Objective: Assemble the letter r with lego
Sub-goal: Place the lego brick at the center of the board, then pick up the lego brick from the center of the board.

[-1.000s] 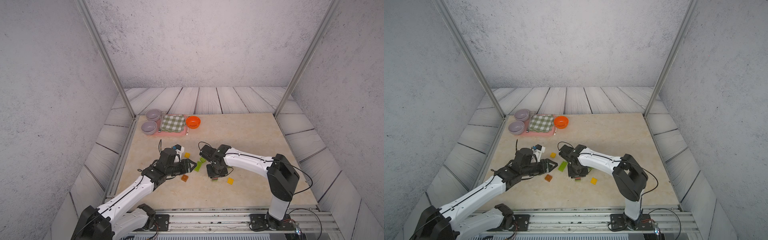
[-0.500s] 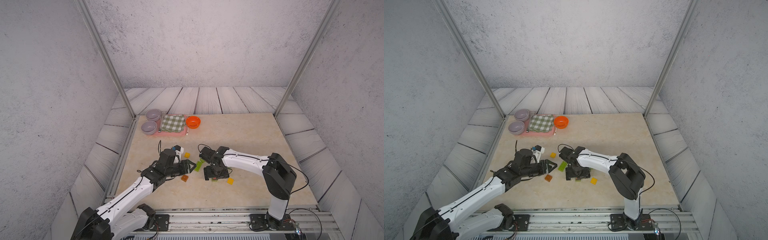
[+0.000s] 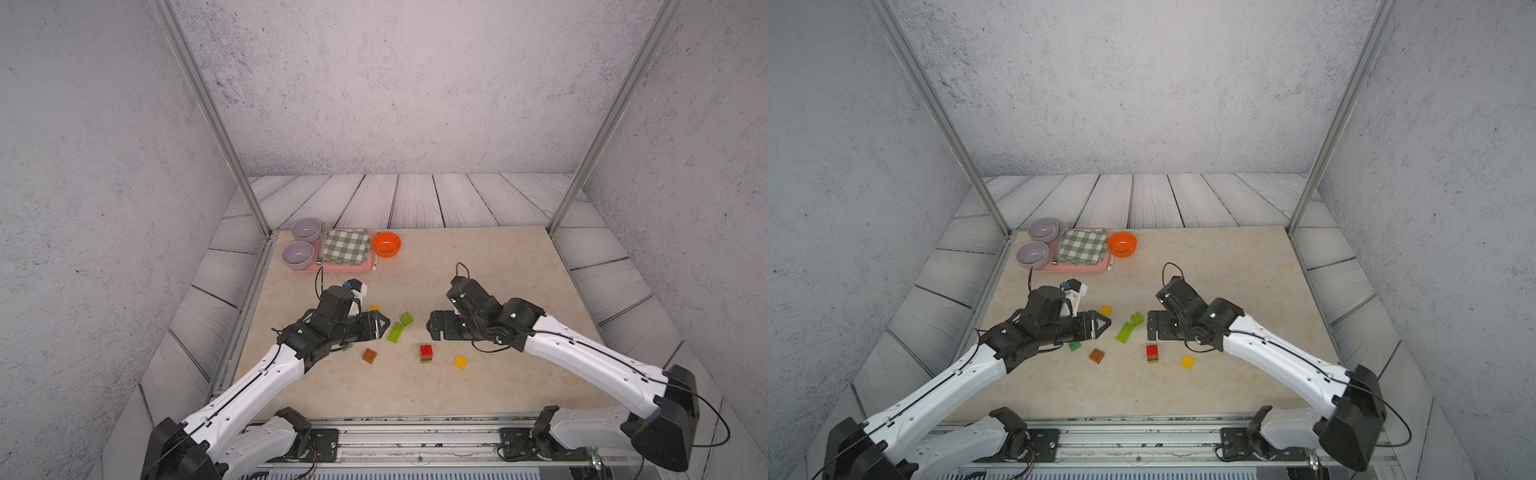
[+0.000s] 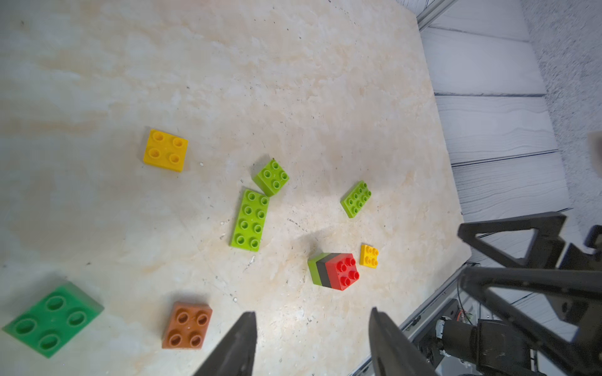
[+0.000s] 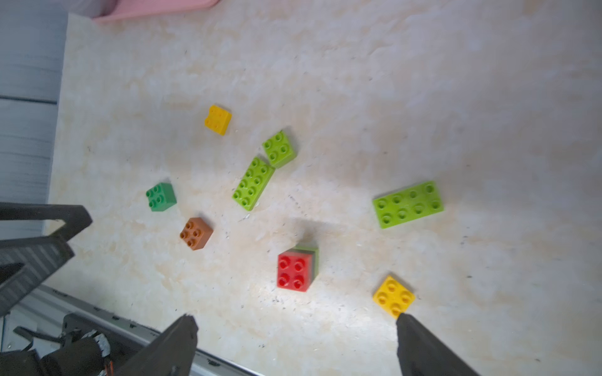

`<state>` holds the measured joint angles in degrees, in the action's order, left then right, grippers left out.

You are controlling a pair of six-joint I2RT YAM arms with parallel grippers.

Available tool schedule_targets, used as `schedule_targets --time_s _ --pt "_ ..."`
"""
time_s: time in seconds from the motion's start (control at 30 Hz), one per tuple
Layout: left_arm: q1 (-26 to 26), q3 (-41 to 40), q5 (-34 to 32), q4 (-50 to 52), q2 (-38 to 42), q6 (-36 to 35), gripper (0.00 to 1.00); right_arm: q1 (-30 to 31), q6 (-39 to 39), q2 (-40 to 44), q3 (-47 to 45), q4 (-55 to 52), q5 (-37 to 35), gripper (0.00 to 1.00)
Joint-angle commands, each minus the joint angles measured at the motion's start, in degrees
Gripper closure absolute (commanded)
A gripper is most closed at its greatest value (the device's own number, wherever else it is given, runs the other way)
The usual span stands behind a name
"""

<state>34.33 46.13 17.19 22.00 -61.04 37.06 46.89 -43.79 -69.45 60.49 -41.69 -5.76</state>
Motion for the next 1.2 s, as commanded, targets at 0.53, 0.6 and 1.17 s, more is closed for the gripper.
schedule_targets --time_s 0.53,0.6,1.17 --pt "5.74 15.29 -9.08 9.98 -29.44 -11.29 0.44 -19.50 15.95 -5.60 -2.73 -1.90 22.19 0.09" --pt "5.75 15.30 -7.68 7.97 -31.98 -11.52 0.44 -19.47 16.36 -5.20 -2.65 -1.27 24.91 0.09" --pt "6.43 20.79 -11.53 9.56 -43.88 -19.72 0.28 -19.54 17.25 -1.49 -6.08 -1.20 26.41 0.10"
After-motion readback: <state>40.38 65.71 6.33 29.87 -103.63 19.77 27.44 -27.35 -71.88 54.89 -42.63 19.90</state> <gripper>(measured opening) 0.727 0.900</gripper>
